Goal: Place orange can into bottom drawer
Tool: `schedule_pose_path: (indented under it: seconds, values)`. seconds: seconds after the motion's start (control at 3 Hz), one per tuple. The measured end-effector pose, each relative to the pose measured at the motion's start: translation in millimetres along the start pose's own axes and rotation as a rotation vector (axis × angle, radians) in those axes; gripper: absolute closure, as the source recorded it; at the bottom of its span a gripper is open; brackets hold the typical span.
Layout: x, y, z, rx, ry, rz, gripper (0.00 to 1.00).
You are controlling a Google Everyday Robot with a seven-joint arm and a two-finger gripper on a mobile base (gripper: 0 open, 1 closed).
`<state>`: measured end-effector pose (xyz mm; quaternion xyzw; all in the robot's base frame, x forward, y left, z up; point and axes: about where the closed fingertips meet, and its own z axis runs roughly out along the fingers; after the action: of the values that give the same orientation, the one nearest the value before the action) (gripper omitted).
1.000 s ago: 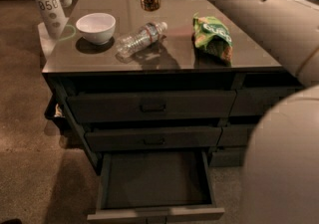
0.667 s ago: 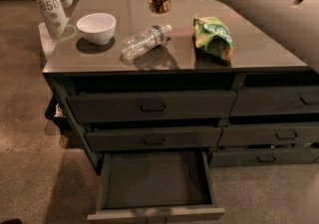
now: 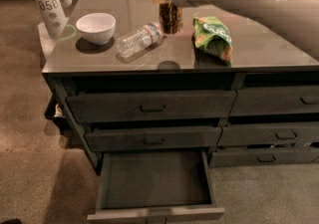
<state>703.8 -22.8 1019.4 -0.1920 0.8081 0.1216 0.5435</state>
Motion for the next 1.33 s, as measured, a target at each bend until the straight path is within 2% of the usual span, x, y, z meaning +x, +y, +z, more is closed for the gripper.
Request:
schedule_pose_path:
  seconds: [0.33,0.67,1.0,1.33]
  values:
    - [33.6,8.6,-30.2,-0.005,0.043,0.048,1.0]
    - [80.0,23.5,-55.7,-0.024,0.089,0.111,1.0]
    - [138.5,49.7,-48.6,-0.094,0.143,0.162,1.0]
    - [205.6,84.6,-19.9,-0.186,0.184,0.204,1.0]
